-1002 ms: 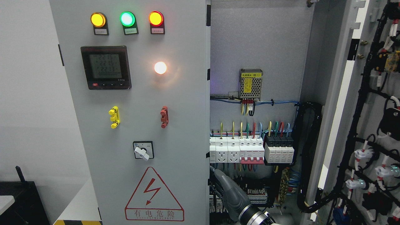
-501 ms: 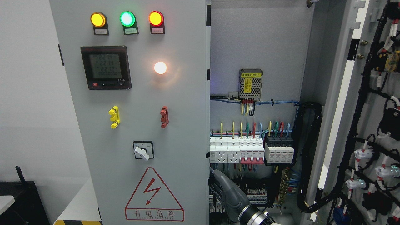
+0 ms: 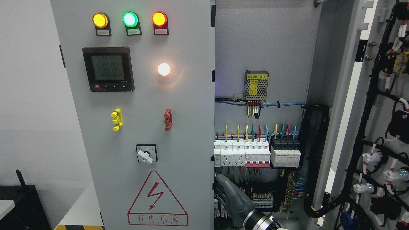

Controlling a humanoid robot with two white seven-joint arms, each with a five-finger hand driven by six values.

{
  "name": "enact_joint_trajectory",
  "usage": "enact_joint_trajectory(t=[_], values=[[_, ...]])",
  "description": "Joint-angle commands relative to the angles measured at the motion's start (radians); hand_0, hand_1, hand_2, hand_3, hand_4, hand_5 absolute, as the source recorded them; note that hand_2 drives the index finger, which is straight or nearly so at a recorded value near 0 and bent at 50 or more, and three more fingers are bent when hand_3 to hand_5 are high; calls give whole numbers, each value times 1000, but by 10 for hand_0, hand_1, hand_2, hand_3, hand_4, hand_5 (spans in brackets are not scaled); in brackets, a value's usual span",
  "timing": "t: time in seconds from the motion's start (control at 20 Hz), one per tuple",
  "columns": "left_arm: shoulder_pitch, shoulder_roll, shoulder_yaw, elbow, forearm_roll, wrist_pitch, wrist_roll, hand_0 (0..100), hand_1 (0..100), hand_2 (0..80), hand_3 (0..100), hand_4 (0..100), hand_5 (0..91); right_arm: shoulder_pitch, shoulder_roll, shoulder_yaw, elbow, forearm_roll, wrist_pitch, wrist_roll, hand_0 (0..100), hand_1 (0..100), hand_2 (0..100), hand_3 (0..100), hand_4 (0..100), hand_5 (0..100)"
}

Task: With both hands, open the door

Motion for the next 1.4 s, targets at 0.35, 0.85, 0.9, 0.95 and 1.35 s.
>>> enact_joint_trajectory(t=[0.35,0.85,0.9,0.95,1.35], values=[[0,1,0,0,23,-1,0,0,0,0,0,0,0,-5,-31,0,4,0,-3,32,382,0,0,0,0,0],[0,-1,0,0,23,-1,0,0,0,0,0,0,0,4,-32,6,-2,-55,-2,43,382,0,0,0,0,0],[0,-1,0,0,23,1,0,0,0,0,0,0,0,6,-34,7,-6,-69,-2,44,382,0,0,0,0,0],[0,1,0,0,23,1,0,0,0,0,0,0,0,7,-35,9,-9,-71,-3,46,382,0,0,0,0,0],[0,1,0,0,23,-1,0,0,0,0,0,0,0,18,-52,13,-33,-80,-3,112,382,0,0,0,0,0]])
